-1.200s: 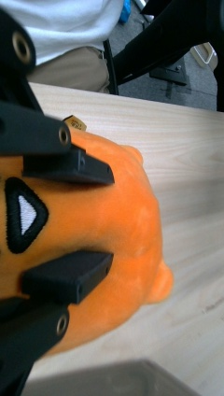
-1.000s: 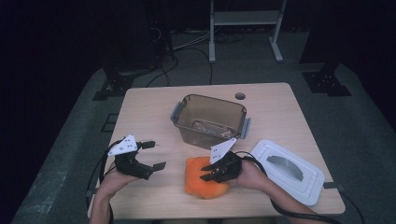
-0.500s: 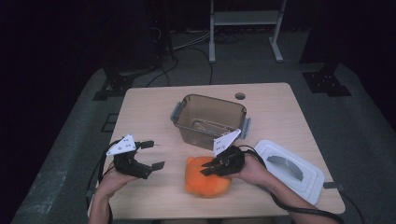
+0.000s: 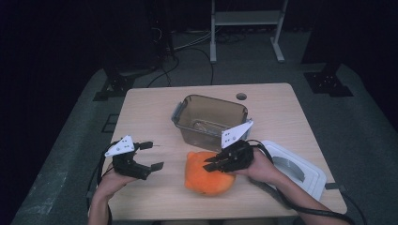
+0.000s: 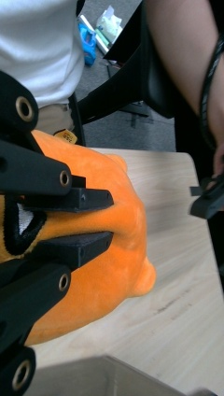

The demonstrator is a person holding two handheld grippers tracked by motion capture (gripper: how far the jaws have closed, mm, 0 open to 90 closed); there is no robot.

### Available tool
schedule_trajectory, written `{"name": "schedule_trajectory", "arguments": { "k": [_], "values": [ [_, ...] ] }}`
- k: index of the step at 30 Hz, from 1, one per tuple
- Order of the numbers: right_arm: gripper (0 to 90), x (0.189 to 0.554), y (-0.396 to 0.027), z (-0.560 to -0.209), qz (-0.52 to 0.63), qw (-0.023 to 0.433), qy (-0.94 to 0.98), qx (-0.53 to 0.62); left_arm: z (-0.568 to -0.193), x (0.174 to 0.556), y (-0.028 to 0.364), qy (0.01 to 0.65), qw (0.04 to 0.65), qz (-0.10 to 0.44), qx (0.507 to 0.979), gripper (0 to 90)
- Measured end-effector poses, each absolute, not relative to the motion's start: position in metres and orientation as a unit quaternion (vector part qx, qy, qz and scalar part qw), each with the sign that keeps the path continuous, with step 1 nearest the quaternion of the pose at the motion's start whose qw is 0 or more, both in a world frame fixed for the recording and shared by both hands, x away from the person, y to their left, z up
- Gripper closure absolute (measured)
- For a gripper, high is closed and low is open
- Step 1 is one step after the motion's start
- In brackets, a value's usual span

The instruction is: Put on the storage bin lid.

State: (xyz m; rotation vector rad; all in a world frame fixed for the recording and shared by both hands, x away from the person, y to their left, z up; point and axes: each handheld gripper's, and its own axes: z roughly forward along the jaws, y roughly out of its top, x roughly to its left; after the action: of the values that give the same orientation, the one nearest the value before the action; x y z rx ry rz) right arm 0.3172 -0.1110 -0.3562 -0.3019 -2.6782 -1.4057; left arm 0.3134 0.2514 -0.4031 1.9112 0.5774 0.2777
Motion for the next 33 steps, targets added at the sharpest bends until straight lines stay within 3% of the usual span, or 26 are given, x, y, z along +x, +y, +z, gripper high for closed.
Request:
{"name": "schedule_trajectory", "arguments": {
  "k": [17, 33],
  "values": [
    [78.6, 0.322, -0.119, -0.279, -0.487, 0.005, -0.868, -0.092, -0.404, 0.314, 0.251, 0.241, 0.533, 0.116, 0.803, 7.0],
    [78.5, 0.353, -0.12, -0.249, -0.491, -0.016, -0.863, -0.116, -0.403, 0.314, 0.251, 0.239, 0.537, 0.113, 0.801, 7.0]
  ]
}}
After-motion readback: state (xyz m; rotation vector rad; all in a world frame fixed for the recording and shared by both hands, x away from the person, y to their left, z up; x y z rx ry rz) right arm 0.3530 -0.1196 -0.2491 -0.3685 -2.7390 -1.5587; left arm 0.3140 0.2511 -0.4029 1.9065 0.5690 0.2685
